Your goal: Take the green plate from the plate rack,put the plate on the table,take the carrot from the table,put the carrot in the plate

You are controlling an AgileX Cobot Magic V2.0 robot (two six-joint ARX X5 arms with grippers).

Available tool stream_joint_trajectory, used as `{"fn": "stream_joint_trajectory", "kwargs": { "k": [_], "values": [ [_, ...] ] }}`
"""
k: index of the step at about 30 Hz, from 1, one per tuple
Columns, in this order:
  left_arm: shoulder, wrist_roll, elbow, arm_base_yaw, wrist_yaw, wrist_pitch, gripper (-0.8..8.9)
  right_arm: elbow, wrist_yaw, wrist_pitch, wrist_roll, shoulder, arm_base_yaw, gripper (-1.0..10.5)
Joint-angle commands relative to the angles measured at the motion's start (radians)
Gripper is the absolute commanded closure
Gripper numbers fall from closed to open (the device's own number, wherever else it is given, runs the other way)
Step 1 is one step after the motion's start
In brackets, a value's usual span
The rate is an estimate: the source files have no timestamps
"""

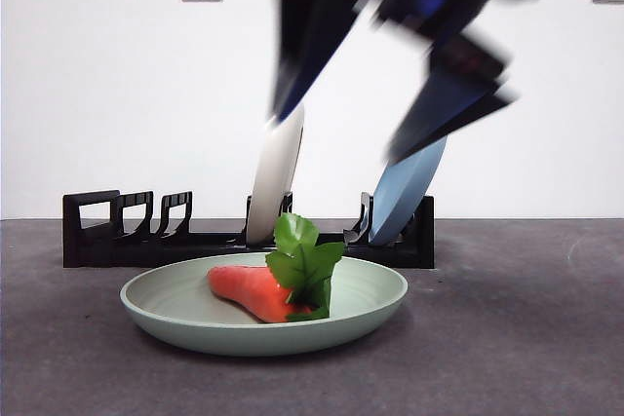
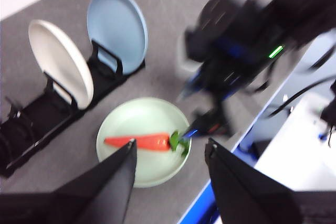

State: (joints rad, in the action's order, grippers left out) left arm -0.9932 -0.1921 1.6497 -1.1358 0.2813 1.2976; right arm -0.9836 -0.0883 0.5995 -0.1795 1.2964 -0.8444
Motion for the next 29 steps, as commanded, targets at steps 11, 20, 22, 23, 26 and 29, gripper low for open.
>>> {"fn": "stream_joint_trajectory", "kwargs": {
  "k": [11, 20, 22, 23, 26, 29],
  "values": [
    [-0.005, 0.005, 0.0, -0.003, -0.093, 0.091, 5.93, -0.002, -0.044, 0.403, -0.018, -0.438, -0.002, 4.3],
    [-0.017, 0.005, 0.0, -0.003, -0.103, 0.09, 8.38, -0.002, -0.044, 0.439, -0.034, -0.519, -0.002, 9.5],
    [-0.019, 0.005, 0.0, -0.003, -0.103, 0.09, 8.21, -0.002, -0.044, 0.445, -0.033, -0.519, -0.002, 9.5],
    [-0.019, 0.005, 0.001, -0.003, -0.103, 0.091, 8.21, -0.002, -0.044, 0.447, -0.033, -0.518, -0.002, 9.5],
    [-0.019, 0.005, 0.0, -0.003, -0.103, 0.09, 8.2, -0.002, -0.041, 0.446, -0.033, -0.518, -0.002, 9.5],
    [-0.019, 0.005, 0.0, -0.003, -0.101, 0.09, 8.17, -0.002, -0.04, 0.446, -0.033, -0.519, -0.002, 9.5]
  ]
}}
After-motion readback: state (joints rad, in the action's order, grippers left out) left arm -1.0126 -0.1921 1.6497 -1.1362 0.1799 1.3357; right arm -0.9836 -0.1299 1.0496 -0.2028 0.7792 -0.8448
